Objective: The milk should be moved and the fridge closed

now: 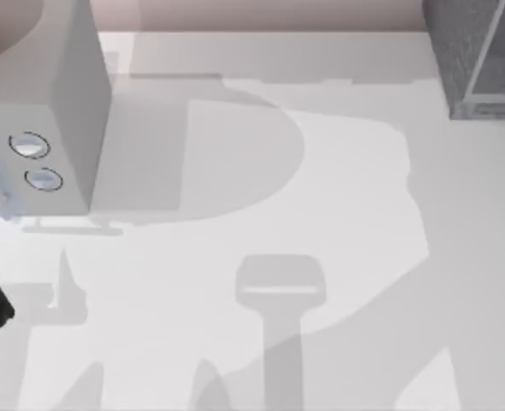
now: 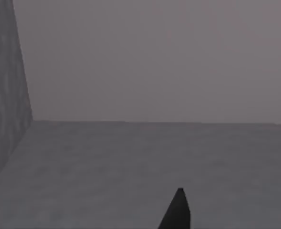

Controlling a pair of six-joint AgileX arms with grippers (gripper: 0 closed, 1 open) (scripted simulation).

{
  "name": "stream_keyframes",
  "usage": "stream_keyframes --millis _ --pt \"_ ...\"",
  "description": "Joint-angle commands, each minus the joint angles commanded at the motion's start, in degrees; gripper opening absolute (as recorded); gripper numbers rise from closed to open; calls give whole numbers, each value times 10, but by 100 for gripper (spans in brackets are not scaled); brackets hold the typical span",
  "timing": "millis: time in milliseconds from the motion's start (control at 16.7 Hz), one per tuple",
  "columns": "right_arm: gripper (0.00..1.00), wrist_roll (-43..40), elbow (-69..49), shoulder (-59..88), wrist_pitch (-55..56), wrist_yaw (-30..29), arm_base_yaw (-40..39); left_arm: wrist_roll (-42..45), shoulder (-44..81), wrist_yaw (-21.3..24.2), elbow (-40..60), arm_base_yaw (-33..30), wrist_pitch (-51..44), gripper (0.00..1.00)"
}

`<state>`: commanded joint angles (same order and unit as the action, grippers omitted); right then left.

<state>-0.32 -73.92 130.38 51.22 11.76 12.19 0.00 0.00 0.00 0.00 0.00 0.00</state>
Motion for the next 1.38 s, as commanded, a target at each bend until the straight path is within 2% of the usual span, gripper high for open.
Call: stream_keyframes --millis 180,960,1380 --pt "0 0 0 0 0 0 0 0 0 0 0 0 0 100" --pt "98 0 0 0 0 0 0 0 0 0 0 0 0 100" --pt "100 0 0 0 0 0 0 0 0 0 0 0 0 100"
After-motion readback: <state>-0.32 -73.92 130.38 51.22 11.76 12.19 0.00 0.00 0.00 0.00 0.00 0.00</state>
